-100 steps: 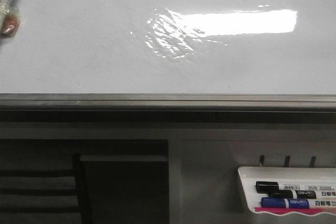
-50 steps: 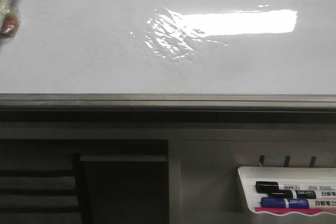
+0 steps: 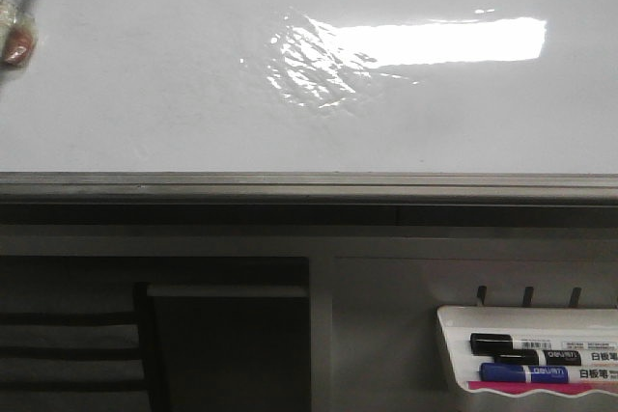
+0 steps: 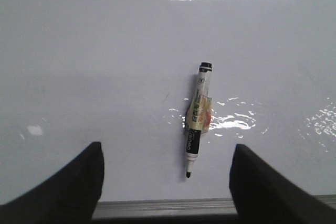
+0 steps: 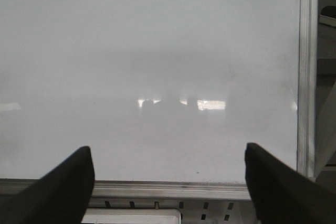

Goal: Write number 7 on whiteboard

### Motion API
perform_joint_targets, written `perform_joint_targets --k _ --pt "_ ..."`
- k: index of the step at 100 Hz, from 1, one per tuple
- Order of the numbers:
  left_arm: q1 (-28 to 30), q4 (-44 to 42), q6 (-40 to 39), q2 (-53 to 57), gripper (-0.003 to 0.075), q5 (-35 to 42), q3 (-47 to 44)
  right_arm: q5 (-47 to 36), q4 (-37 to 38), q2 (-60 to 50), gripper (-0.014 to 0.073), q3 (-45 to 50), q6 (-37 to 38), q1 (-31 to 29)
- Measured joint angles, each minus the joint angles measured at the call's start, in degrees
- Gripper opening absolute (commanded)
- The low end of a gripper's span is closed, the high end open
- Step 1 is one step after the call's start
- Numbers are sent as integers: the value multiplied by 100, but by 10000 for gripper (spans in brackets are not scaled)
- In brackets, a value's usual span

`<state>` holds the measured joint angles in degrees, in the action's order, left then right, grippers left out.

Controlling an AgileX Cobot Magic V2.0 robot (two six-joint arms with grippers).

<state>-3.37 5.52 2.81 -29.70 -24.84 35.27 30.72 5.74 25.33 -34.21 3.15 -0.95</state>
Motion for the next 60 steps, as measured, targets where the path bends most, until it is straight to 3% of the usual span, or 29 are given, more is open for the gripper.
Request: perform_joint_targets --k 22,42,60 --pt "-47 22 0 -911 472 213 0 0 -117 0 532 0 0 0" --pt "-565 -21 0 -1896 472 353 102 0 -163 0 532 0 0 0" --pt "-794 -150 0 -2742 472 976 126 0 -166 0 532 0 0 0"
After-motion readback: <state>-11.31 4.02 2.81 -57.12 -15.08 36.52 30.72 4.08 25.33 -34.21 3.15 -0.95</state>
